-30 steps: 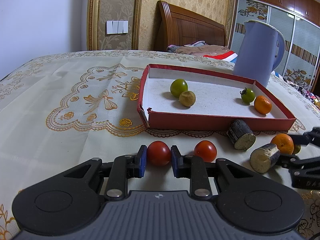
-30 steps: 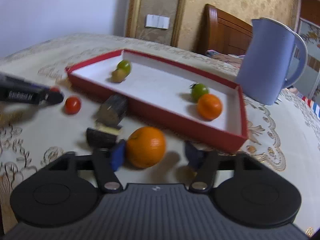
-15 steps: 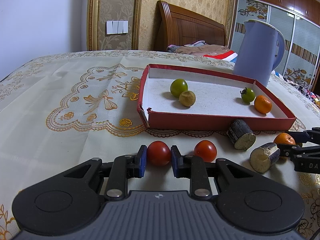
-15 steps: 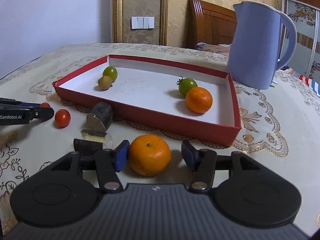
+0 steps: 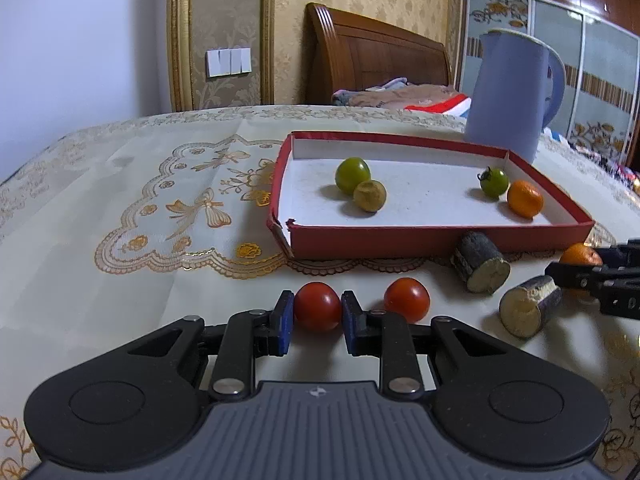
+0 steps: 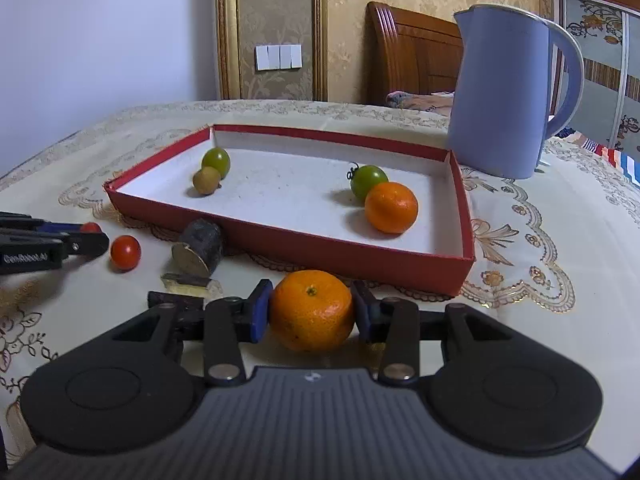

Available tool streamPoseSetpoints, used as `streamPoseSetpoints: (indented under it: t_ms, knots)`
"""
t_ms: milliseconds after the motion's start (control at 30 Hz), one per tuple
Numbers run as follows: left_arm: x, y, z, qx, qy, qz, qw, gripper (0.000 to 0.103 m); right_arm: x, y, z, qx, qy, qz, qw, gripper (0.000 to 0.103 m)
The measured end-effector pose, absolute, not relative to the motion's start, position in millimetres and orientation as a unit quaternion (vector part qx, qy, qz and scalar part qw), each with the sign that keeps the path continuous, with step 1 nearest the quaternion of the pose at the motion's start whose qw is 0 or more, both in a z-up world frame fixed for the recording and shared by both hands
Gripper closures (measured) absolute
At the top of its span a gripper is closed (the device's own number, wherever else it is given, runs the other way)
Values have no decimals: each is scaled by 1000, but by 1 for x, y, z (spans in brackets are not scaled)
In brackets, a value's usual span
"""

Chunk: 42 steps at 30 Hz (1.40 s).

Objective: Organize fruits
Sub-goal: 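Carry the orange with the right gripper while the left carries the red tomato into the tray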

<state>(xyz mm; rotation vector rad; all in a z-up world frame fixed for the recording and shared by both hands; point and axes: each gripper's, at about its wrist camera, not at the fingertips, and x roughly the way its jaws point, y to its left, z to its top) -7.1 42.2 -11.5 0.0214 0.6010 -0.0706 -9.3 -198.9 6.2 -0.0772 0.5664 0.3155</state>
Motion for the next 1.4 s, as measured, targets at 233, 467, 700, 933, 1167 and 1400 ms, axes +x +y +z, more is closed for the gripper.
streamPoseSetpoints:
  t_ms: [233, 467, 700, 933, 1167, 1400]
  knots:
    - [-11, 40, -3, 11, 288, -31, 957, 79, -15, -200, 22, -34, 256, 156, 954, 64]
    - [-3, 31, 26, 0, 274, -45, 961, 79, 1, -199, 39, -29, 238, 140, 961, 63]
    - [34, 10, 40, 12, 274, -43, 961, 79, 25, -184, 46, -34, 233, 133, 963, 63]
    - [73, 2, 21, 13, 303, -23, 953, 79, 61, -164, 40, -48, 252, 125, 959, 63]
    - [94, 9, 8, 9, 320, -9, 947, 79, 94, -149, 20, -54, 282, 123, 950, 63]
    - [104, 14, -1, -2, 332, -6, 943, 79, 110, -147, 9, -48, 305, 114, 944, 63]
